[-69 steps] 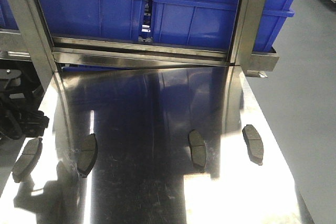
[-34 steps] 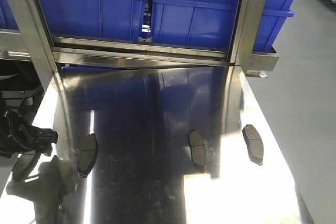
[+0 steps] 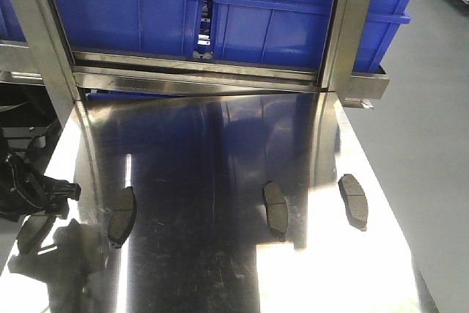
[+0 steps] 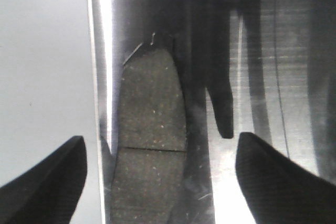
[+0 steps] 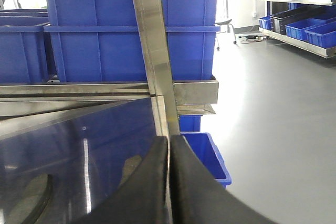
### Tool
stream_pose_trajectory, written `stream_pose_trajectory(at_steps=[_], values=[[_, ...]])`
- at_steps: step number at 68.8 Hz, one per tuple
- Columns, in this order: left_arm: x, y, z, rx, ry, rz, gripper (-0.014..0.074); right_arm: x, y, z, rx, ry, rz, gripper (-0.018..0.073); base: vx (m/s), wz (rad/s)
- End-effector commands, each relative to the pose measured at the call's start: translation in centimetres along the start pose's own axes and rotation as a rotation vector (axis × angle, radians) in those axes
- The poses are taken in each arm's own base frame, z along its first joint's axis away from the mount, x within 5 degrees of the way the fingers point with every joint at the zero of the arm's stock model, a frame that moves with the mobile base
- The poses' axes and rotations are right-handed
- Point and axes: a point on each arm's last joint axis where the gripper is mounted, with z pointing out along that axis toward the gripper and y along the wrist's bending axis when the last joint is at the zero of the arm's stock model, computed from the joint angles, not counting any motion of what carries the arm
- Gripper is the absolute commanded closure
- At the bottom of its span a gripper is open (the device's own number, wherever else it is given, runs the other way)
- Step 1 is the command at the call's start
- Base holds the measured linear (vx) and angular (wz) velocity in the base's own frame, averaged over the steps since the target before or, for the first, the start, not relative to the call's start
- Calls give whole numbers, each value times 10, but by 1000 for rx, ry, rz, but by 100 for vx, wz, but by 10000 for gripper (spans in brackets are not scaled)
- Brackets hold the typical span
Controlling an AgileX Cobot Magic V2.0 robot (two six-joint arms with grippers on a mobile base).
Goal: Move and align brake pads A on conveyor
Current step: 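Close the left gripper on the dark brake pad and lift it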
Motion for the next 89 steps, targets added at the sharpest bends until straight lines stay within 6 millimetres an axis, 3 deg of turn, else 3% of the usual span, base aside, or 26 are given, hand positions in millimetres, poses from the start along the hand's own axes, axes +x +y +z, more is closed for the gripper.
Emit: stream_pose_trajectory(at_steps=[1,50,60,79,89], values=[[-9,-2,-19,14,-88,-11,92,-1,-1,0,1,-68,-15,562,0,0],[-8,-2,-9,12,-47,-13,118,-1,-1,0,1,-68,-15,562,0,0],[-7,-2,-9,11,-41,-13,208,-1,-1,0,1,-68,-15,562,0,0],[-7,-2,-9,10,-45,-11,480,-1,-1,0,1,-68,-15,562,0,0],[-9,-2,-10,7,-65,-4,525,-1,-1,0,1,-68,-15,562,0,0]])
